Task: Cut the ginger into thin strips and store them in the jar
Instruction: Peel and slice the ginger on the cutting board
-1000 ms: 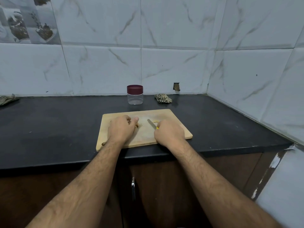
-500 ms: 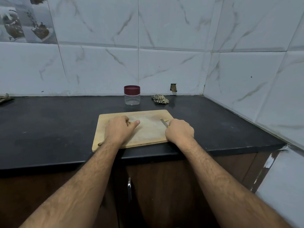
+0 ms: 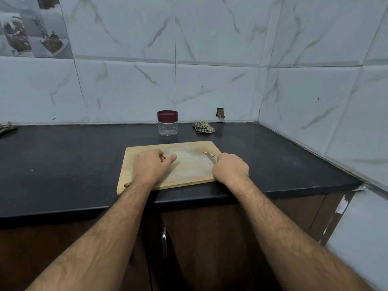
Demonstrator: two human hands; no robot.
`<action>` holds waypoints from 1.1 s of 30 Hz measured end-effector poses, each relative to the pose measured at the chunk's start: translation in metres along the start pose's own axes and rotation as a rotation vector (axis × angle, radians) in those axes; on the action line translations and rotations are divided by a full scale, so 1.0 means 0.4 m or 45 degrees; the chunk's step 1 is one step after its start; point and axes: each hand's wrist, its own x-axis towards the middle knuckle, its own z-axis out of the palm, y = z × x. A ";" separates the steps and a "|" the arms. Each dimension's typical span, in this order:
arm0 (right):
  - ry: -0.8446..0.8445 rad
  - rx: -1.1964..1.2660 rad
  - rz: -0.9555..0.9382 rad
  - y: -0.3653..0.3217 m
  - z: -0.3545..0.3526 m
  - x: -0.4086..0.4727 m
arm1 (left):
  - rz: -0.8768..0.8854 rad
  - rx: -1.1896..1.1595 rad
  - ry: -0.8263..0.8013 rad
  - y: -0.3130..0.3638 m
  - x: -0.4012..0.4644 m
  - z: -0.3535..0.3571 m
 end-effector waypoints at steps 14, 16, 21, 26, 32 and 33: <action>-0.193 0.014 -0.032 -0.027 -0.021 -0.024 | -0.009 -0.033 -0.016 0.003 -0.006 -0.005; -0.189 0.027 -0.043 -0.026 -0.032 -0.025 | -0.011 -0.035 -0.017 0.003 -0.005 -0.006; -0.084 0.133 -0.043 -0.033 -0.032 -0.021 | -0.043 -0.100 -0.031 0.003 -0.005 -0.008; -0.057 0.216 -0.108 -0.053 -0.001 -0.012 | -0.170 -0.315 0.008 -0.008 -0.001 -0.013; -0.068 0.445 -0.286 -0.107 0.032 0.009 | -0.373 -0.799 -0.028 -0.039 0.004 -0.045; -0.085 0.506 -0.295 -0.115 0.036 0.013 | -0.369 -0.821 -0.056 -0.043 0.007 -0.051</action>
